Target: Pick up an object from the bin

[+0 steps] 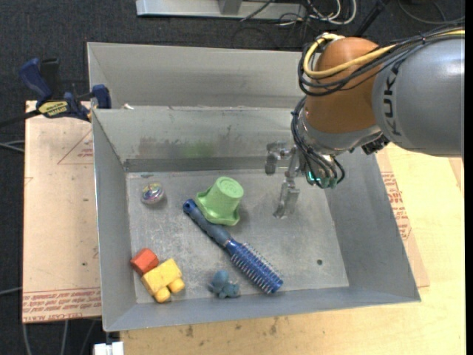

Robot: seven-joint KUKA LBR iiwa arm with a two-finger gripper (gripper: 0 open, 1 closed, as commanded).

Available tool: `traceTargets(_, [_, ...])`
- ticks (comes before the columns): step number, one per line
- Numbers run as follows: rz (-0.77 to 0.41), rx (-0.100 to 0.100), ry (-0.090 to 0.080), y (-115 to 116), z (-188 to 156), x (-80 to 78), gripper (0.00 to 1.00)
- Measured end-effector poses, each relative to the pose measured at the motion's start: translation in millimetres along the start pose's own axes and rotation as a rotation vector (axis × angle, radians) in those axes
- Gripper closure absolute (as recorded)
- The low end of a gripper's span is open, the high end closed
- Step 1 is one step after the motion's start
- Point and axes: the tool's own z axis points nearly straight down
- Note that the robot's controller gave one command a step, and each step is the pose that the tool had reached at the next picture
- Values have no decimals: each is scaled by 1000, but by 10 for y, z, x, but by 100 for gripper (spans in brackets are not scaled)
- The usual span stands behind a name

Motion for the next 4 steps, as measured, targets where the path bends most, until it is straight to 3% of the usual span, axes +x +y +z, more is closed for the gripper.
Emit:
traceTargets(1, [-288,-1,-3,493,133,821,0])
traceTargets(2, [-164,-1,1,413,1036,1043,0])
traceTargets(3, [-164,0,-5,414,1005,1022,100])
traceTargets(4, [-148,1,-15,230,-564,1132,100])
